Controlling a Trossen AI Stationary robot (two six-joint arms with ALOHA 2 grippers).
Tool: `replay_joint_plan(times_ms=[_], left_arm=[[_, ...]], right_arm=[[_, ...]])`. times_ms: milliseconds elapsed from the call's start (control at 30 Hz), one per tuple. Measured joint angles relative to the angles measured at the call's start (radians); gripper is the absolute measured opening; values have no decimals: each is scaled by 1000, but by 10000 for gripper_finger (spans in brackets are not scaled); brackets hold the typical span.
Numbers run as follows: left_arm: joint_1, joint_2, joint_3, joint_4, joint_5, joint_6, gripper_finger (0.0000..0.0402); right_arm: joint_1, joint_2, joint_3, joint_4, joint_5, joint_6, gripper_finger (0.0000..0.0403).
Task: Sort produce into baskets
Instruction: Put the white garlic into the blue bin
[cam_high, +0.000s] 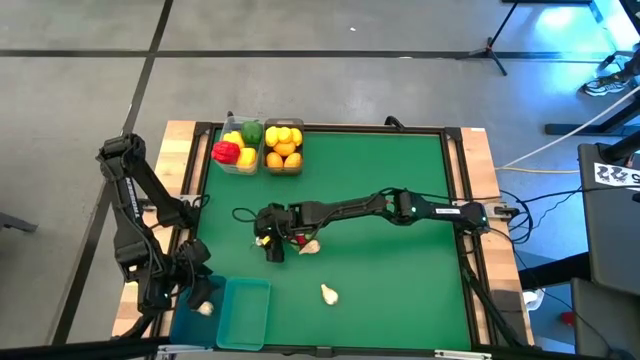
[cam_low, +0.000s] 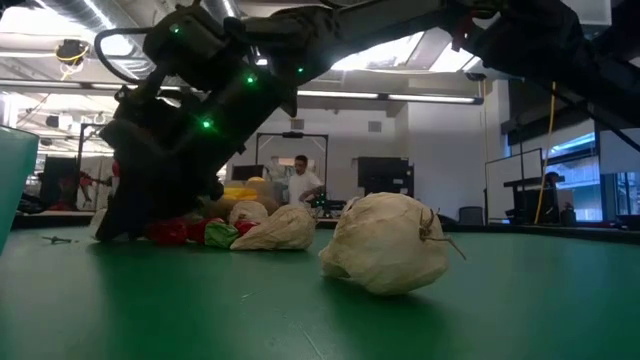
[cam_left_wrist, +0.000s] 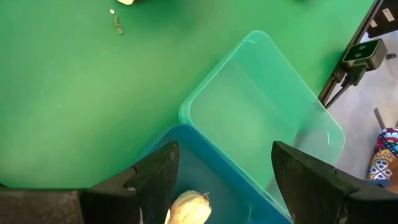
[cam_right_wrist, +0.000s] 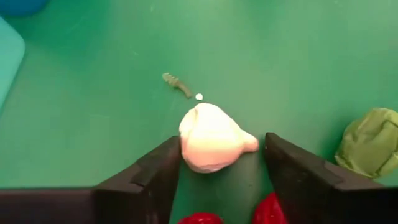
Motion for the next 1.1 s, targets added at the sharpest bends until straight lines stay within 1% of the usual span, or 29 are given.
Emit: replay_joint_plan(times_ms=[233, 300, 367, 467, 600, 733, 767, 933, 1033, 1100], left_arm=[[0, 0, 0, -11, 0, -1, 249], [0, 0, 0, -11, -1, -1, 249], [0, 0, 0, -11, -24, -1, 249], [0, 0, 0, -12, -124, -2, 249], [0, 0, 0, -24, -326, -3, 249], [0, 0, 0, -91, -539, -121, 249], [0, 0, 0, -116, -567, -155, 249], [1, 0, 0, -218, -645, -349, 249], [34, -3, 0, -186, -656, -368, 249], [61, 0, 0, -164, -686, -377, 249]], right_arm=[[-1, 0, 0, -3, 3, 0, 136], [-1, -3, 0, -5, 3, 0, 120], [-1, -9, 0, -12, -4, 1, 110], [2, -26, -1, -18, -26, 2, 106], [2, -61, 40, -31, -38, 2, 109], [2, -115, 41, -14, -37, -7, 112], [2, -127, 40, -15, -35, -14, 112], [1, -191, 40, -8, -4, -39, 112], [1, -218, 40, -8, 14, -55, 112], [1, -235, 40, -7, 23, -62, 112]])
